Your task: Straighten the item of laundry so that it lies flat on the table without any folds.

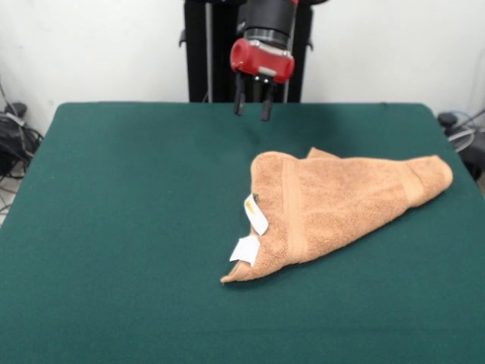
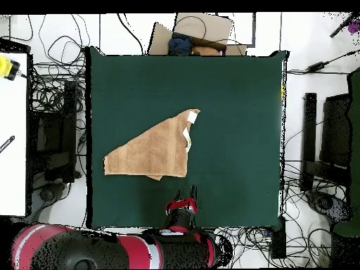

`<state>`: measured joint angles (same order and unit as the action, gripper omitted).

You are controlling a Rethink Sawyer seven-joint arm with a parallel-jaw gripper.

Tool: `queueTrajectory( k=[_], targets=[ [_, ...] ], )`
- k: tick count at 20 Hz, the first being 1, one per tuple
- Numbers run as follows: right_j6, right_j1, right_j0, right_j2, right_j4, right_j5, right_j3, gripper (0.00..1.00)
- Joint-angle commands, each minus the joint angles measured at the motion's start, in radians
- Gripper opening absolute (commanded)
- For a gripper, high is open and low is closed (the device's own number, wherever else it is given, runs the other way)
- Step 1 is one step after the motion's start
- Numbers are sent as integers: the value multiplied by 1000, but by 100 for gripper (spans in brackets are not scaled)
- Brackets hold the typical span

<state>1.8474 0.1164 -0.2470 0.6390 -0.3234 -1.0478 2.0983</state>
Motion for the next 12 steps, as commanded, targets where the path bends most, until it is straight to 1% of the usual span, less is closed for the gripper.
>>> queueTrajectory(
  k=[1, 7, 12],
  targets=[
    [-9, -35, -25, -33, 1, 103, -138, 100],
    [-31, -68, -43, -16, 30, 67, -141, 100],
    [-58, -114, -72, 4, 90, 8, -136, 100]
  ],
)
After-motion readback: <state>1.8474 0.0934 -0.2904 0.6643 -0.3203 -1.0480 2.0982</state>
